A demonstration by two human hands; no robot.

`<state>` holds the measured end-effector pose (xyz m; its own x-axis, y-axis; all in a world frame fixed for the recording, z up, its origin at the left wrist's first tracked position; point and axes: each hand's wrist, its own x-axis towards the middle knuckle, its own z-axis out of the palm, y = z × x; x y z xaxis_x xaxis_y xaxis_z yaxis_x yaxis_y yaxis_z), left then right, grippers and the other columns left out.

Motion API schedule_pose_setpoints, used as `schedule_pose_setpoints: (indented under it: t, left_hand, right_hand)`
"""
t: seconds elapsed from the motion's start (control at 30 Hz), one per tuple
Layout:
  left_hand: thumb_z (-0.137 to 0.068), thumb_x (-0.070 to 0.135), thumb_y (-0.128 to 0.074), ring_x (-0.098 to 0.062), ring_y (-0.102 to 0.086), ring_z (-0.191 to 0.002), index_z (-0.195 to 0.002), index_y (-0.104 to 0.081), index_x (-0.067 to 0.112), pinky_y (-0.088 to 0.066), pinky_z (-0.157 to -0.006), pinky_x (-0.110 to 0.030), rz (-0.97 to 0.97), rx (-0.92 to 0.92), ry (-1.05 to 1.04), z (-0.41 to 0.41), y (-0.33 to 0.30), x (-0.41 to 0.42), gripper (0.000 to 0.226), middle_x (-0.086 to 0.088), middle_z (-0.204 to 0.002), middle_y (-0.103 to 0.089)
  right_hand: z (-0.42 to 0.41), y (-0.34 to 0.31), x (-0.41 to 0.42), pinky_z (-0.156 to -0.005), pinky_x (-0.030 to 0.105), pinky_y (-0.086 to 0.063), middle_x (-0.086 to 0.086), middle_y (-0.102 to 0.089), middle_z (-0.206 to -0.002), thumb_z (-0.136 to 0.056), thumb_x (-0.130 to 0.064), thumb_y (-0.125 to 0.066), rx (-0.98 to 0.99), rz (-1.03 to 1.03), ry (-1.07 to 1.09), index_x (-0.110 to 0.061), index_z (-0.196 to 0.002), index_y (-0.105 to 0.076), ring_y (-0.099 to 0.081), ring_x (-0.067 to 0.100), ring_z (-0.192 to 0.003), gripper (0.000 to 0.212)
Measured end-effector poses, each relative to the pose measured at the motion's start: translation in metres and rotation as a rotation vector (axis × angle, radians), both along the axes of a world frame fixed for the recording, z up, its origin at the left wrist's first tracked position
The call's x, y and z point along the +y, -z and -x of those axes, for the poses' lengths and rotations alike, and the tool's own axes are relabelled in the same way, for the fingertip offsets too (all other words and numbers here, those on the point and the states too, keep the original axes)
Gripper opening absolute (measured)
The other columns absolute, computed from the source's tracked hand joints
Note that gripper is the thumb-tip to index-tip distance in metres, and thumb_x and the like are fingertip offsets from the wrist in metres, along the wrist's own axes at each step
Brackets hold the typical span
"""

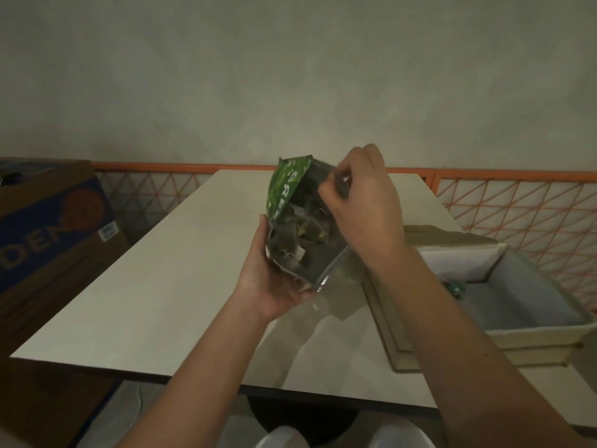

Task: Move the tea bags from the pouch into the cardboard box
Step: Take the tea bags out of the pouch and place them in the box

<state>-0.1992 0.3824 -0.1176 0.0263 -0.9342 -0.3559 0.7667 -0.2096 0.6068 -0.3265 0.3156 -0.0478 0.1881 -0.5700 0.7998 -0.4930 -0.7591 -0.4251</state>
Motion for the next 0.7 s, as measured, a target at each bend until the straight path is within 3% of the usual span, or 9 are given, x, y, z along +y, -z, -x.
schedule_pose_setpoints:
  t: [0.07,0.13,0.17,0.23,0.3,0.47,0.57,0.63,0.7]
  left_hand:
    - [-0.083,0.071,-0.064,-0.038,-0.069,-0.110,-0.134,-0.065,0.021,-0.057,-0.085,-0.049,-0.019,0.061,-0.035,-0.008,-0.004,-0.001,0.072,-0.016,-0.131,-0.068]
    - [-0.086,0.068,-0.064,-0.038,-0.071,-0.108,-0.136,-0.064,0.021,-0.059,-0.082,-0.048,-0.004,0.045,-0.027,-0.013,-0.007,-0.002,0.069,-0.016,-0.132,-0.067]
    - [-0.088,0.069,-0.059,-0.038,-0.071,-0.107,-0.135,-0.065,0.021,-0.058,-0.085,-0.047,0.009,0.020,-0.011,-0.014,-0.009,-0.002,0.067,-0.015,-0.130,-0.069]
    - [-0.092,0.070,-0.050,-0.036,-0.072,-0.105,-0.130,-0.069,0.020,-0.057,-0.089,-0.045,0.032,-0.005,0.007,-0.017,-0.014,-0.002,0.066,-0.016,-0.125,-0.072]
    - [-0.093,0.069,-0.050,-0.035,-0.071,-0.108,-0.124,-0.072,0.018,-0.055,-0.093,-0.047,0.060,0.033,0.021,-0.016,-0.018,-0.001,0.063,-0.017,-0.124,-0.072]
    - [-0.085,0.062,-0.061,-0.039,-0.067,-0.117,-0.117,-0.076,0.018,-0.052,-0.099,-0.058,0.174,0.036,0.022,-0.005,-0.018,-0.007,0.056,-0.016,-0.128,-0.070]
    - [-0.075,0.055,-0.065,-0.033,-0.062,-0.125,-0.110,-0.079,0.015,-0.044,-0.111,-0.051,0.254,0.063,0.016,0.004,-0.024,-0.009,0.055,-0.011,-0.126,-0.072]
    - [-0.068,0.049,-0.068,-0.029,-0.065,-0.117,-0.098,-0.083,0.012,-0.045,-0.109,-0.045,0.301,0.063,0.002,0.010,-0.028,-0.011,0.050,-0.011,-0.115,-0.075]
    - [-0.068,0.045,-0.071,-0.029,-0.062,-0.122,-0.107,-0.081,0.012,-0.044,-0.110,-0.045,0.318,0.077,0.007,0.012,-0.028,-0.015,0.052,-0.011,-0.129,-0.070]
  right_hand:
    - [0.005,-0.008,-0.001,-0.052,0.020,-0.041,-0.001,-0.051,-0.109,-0.084,-0.001,-0.057,0.033,-0.042,-0.138,-0.019,-0.123,-0.050,-0.052,0.010,-0.066,0.043]
    - [0.007,-0.015,-0.003,-0.057,0.022,-0.048,-0.002,-0.048,-0.112,-0.081,0.005,-0.053,0.150,-0.053,-0.218,-0.031,-0.139,-0.042,-0.053,0.010,-0.071,0.069]
    - [0.005,-0.016,-0.006,-0.060,0.026,-0.051,-0.003,-0.047,-0.108,-0.081,0.003,-0.055,0.193,-0.027,-0.228,-0.030,-0.136,-0.048,-0.053,0.010,-0.075,0.065]
    - [0.002,-0.015,-0.014,-0.067,0.035,-0.054,-0.004,-0.050,-0.099,-0.085,-0.006,-0.063,0.192,0.031,-0.239,-0.019,-0.115,-0.066,-0.055,0.010,-0.079,0.033]
    - [-0.001,-0.012,-0.016,-0.069,0.038,-0.053,-0.005,-0.054,-0.091,-0.087,-0.014,-0.067,0.153,0.079,-0.272,-0.013,-0.097,-0.072,-0.055,0.009,-0.078,0.011]
    - [-0.008,-0.014,-0.004,-0.068,0.034,-0.053,0.003,-0.062,-0.087,-0.091,-0.016,-0.065,0.106,0.249,-0.273,-0.009,-0.097,-0.075,-0.061,0.015,-0.077,0.014]
    - [-0.001,-0.022,0.004,-0.066,0.039,-0.053,0.008,-0.065,-0.086,-0.093,-0.016,-0.064,0.063,0.402,-0.262,-0.008,-0.101,-0.076,-0.063,0.024,-0.077,0.016]
    - [0.005,-0.019,0.008,-0.066,0.036,-0.053,0.010,-0.066,-0.085,-0.093,-0.014,-0.064,0.037,0.491,-0.270,-0.006,-0.102,-0.076,-0.063,0.025,-0.077,0.017]
    - [0.005,-0.011,0.007,-0.065,0.036,-0.053,0.009,-0.065,-0.086,-0.093,-0.015,-0.064,0.048,0.462,-0.284,-0.007,-0.102,-0.076,-0.063,0.023,-0.077,0.017]
